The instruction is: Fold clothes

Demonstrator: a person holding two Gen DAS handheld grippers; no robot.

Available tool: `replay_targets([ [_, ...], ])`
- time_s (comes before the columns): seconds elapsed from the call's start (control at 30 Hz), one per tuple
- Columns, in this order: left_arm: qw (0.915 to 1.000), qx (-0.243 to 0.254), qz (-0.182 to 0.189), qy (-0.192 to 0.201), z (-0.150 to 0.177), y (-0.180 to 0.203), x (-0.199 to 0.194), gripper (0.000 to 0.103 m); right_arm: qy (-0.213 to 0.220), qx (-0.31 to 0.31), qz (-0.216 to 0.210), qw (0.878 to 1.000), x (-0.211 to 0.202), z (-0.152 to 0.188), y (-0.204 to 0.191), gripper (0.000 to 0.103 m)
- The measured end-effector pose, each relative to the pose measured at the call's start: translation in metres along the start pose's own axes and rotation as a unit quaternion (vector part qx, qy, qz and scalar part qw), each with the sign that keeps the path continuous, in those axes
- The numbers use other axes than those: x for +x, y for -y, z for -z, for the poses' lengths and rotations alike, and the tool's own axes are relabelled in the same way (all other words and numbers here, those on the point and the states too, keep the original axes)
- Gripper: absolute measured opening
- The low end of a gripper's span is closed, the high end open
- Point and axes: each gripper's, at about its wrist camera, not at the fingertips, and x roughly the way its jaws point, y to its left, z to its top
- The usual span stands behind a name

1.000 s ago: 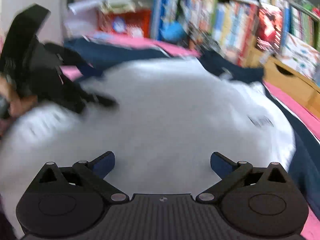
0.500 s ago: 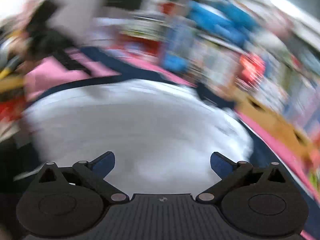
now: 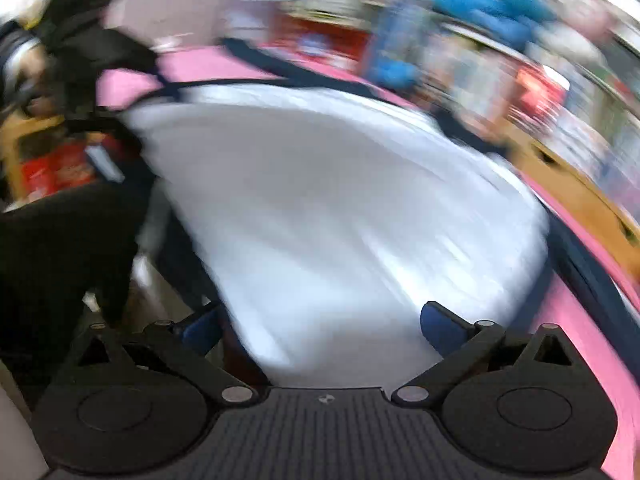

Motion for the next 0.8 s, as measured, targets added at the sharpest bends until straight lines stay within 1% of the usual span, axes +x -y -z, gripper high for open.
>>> replay_targets([
  [0.07,0.9988,0.038,-0.028,-0.015,0.007,0.005,0.001,0.103,-0.009,0.004,0.020,1.000,-0.011,0.015,0.012,0.103],
  [0.13,0.9970,0.048,-0.050,-0.034,0.015,0.004,-0.002,0.102,-0.019,0.003,0.030,0.999,-0.018,0.018,0.012,0.103],
  [0.17,0.9971,0.040,-0.052,-0.039,0.018,0.001,-0.005,0.101,-0.031,0.008,0.028,0.999,-0.022,0.018,0.011,0.103],
  [0.23,0.9982,0.013,-0.048,-0.034,0.016,-0.009,-0.020,0.099,-0.056,0.017,0.016,0.998,-0.030,0.008,0.005,0.102],
  [0.27,0.9987,-0.001,-0.047,-0.019,0.012,-0.015,-0.029,0.099,-0.050,0.005,0.015,0.999,-0.035,0.003,0.000,0.102],
  [0.3,0.9989,-0.015,-0.045,-0.005,0.007,-0.020,-0.038,0.099,-0.027,-0.018,0.015,0.999,-0.045,-0.003,-0.005,0.102],
  [0.37,0.9976,-0.051,-0.036,0.029,-0.010,-0.031,-0.042,0.100,0.021,-0.057,0.015,0.998,-0.064,-0.016,-0.014,0.103],
  [0.4,0.9962,-0.069,-0.031,0.044,-0.019,-0.036,-0.043,0.100,0.047,-0.059,0.017,0.997,-0.065,-0.026,-0.014,0.103],
  [0.43,0.9951,-0.083,-0.029,0.046,-0.031,-0.039,-0.033,0.100,0.069,-0.055,0.020,0.996,-0.063,-0.036,-0.014,0.103],
  [0.5,0.9924,-0.110,-0.024,0.049,-0.053,-0.044,-0.011,0.098,0.092,-0.015,0.033,0.995,-0.041,-0.055,-0.011,0.103],
  [0.53,0.9910,-0.123,-0.022,0.050,-0.064,-0.046,0.000,0.093,0.086,0.011,0.035,0.996,-0.023,-0.063,-0.011,0.103],
  [0.57,0.9915,-0.121,-0.026,0.040,-0.072,-0.045,0.017,0.090,0.072,0.039,0.037,0.996,-0.002,-0.072,-0.010,0.103],
  [0.63,0.9925,-0.117,-0.033,0.014,-0.082,-0.043,0.049,0.080,0.049,0.083,0.030,0.995,0.033,-0.086,-0.001,0.102],
  [0.7,0.9924,-0.115,-0.040,-0.016,-0.085,-0.043,0.078,0.072,0.035,0.117,0.018,0.992,0.064,-0.097,0.009,0.101],
  [0.73,0.9919,-0.115,-0.047,-0.027,-0.085,-0.045,0.090,0.075,0.028,0.127,0.024,0.991,0.077,-0.099,0.016,0.101],
  [0.8,0.9904,-0.125,-0.054,-0.021,-0.081,-0.057,0.100,0.080,0.004,0.144,0.045,0.989,0.101,-0.099,0.031,0.101],
])
